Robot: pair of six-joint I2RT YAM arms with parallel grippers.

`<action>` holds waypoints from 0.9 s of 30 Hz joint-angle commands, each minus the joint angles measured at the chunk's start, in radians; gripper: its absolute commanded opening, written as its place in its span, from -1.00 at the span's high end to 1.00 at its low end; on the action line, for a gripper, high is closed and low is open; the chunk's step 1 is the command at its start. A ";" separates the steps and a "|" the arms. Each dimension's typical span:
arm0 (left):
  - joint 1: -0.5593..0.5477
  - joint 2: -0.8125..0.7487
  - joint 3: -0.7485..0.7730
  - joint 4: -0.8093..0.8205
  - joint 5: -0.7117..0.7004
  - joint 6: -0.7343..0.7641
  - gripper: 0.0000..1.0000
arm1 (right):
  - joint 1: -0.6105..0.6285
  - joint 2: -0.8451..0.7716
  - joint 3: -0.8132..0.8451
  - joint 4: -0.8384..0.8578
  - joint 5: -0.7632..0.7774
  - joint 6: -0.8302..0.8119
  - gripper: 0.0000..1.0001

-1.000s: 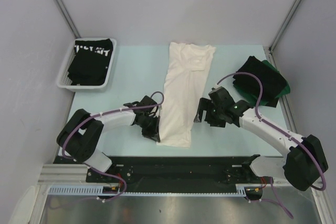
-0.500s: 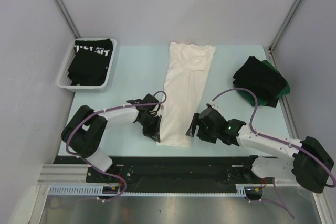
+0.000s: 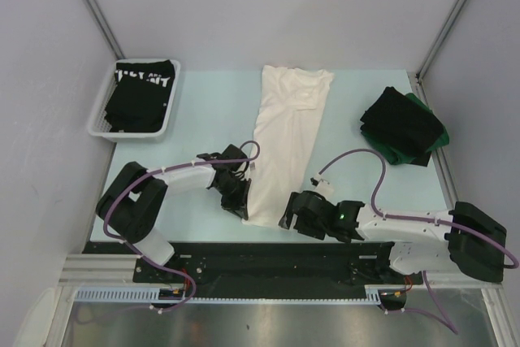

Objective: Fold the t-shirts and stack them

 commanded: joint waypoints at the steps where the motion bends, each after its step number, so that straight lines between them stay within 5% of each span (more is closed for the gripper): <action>1: -0.003 -0.018 0.016 0.046 -0.021 0.028 1.00 | 0.015 0.002 -0.001 0.003 0.081 0.071 -0.68; 14: -0.003 -0.088 -0.037 0.052 -0.023 0.017 1.00 | 0.032 0.129 -0.018 0.120 0.115 0.057 -0.61; 17: -0.003 -0.100 -0.039 0.049 -0.024 0.017 1.00 | 0.039 0.172 -0.022 0.157 0.109 0.054 -0.40; 24: -0.004 -0.108 -0.039 0.045 -0.026 0.013 1.00 | 0.048 0.203 -0.024 0.165 0.087 0.068 0.70; 27: -0.003 -0.113 -0.043 0.046 -0.027 0.008 1.00 | 0.048 0.171 -0.024 0.139 0.086 0.071 0.81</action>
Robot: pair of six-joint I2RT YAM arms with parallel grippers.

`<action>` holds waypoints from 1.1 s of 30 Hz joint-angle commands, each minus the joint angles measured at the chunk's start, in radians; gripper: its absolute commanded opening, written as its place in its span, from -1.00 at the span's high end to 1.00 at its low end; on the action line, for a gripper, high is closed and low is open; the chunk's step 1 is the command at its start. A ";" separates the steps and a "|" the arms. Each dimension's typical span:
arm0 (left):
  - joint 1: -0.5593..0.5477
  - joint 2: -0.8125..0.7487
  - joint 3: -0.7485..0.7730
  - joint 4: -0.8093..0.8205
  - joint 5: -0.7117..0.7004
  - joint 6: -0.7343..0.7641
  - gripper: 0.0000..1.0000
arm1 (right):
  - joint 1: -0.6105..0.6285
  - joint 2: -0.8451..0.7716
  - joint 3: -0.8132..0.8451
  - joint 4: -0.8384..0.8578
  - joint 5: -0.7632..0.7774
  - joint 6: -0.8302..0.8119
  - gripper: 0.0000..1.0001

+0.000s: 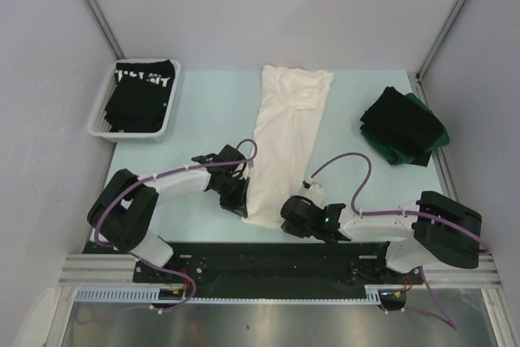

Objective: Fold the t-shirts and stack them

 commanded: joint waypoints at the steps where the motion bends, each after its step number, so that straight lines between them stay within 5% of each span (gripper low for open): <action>1: -0.002 -0.037 -0.011 0.018 -0.007 0.007 1.00 | 0.008 -0.030 -0.017 -0.065 0.023 0.010 0.81; 22: -0.002 -0.076 0.162 -0.043 -0.062 -0.007 1.00 | -0.058 -0.305 -0.017 -0.251 0.027 -0.070 0.89; 33: -0.002 -0.046 0.336 -0.111 -0.176 0.043 1.00 | -0.343 -0.406 0.032 -0.217 -0.068 -0.332 0.87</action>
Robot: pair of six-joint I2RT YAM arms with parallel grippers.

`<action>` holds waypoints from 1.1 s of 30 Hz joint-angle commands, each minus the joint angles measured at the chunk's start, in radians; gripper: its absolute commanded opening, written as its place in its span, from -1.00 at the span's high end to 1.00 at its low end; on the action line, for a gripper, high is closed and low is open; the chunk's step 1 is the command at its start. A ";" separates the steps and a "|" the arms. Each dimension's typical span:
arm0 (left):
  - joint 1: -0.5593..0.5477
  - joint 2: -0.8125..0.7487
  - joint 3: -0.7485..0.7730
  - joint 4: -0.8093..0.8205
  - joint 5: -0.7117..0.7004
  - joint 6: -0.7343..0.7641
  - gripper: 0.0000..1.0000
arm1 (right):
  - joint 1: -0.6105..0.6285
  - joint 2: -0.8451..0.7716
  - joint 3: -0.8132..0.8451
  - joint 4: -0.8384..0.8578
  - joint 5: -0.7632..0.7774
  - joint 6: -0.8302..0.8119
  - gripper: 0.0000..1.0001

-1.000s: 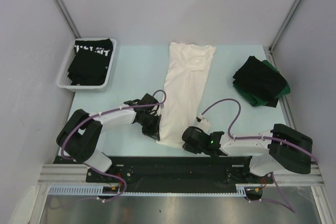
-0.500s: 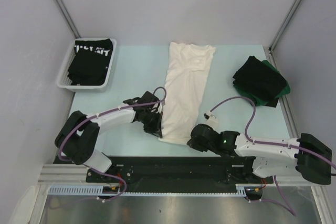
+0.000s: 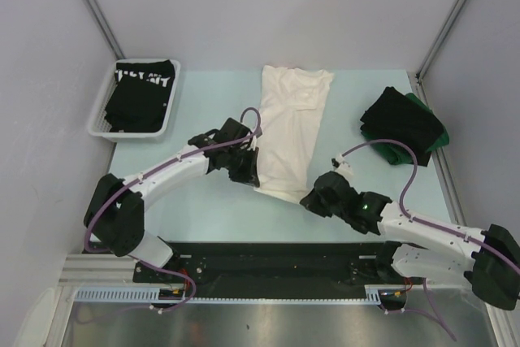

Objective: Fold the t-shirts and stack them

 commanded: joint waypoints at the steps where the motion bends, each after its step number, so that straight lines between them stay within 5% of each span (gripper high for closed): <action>1: 0.005 0.001 0.090 -0.042 -0.113 0.054 1.00 | -0.146 -0.028 0.054 -0.029 -0.042 -0.182 0.87; 15: 0.029 0.172 0.297 -0.045 -0.214 0.127 1.00 | -0.398 0.286 0.246 0.115 -0.267 -0.477 0.86; 33: 0.089 0.366 0.539 -0.041 -0.240 0.137 1.00 | -0.600 0.523 0.487 0.151 -0.434 -0.603 0.86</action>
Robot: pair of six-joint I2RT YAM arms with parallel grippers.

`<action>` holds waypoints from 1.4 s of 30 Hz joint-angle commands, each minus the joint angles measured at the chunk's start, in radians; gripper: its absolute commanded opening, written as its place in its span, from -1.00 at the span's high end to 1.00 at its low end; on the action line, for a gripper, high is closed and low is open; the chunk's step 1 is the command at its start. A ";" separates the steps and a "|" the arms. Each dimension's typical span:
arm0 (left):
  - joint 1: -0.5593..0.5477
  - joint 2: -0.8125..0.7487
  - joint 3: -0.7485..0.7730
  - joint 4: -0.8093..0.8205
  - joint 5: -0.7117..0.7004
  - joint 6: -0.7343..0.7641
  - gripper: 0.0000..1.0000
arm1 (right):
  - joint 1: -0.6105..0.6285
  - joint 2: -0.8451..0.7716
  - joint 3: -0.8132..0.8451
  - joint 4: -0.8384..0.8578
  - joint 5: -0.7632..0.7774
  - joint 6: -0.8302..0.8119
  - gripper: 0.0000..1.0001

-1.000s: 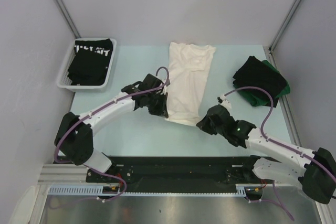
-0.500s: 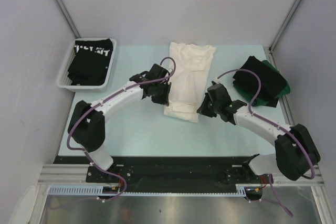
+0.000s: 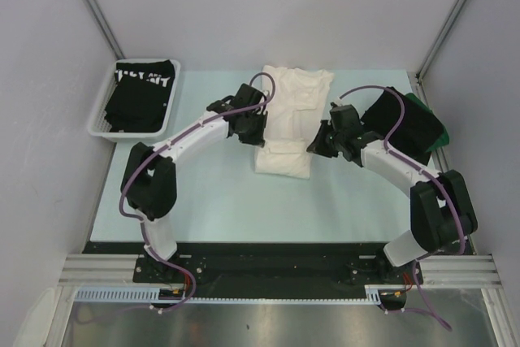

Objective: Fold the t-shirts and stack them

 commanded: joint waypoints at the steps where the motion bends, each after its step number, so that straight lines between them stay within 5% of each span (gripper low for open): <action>1: 0.033 0.044 0.102 0.000 -0.027 0.033 1.00 | -0.042 0.046 0.072 0.036 -0.038 -0.049 0.86; 17: 0.084 0.243 0.392 -0.018 -0.006 0.064 1.00 | -0.119 0.227 0.276 0.039 -0.104 -0.107 0.88; 42: 0.137 0.432 0.592 0.048 0.058 0.034 1.00 | -0.183 0.443 0.535 -0.017 -0.137 -0.179 0.91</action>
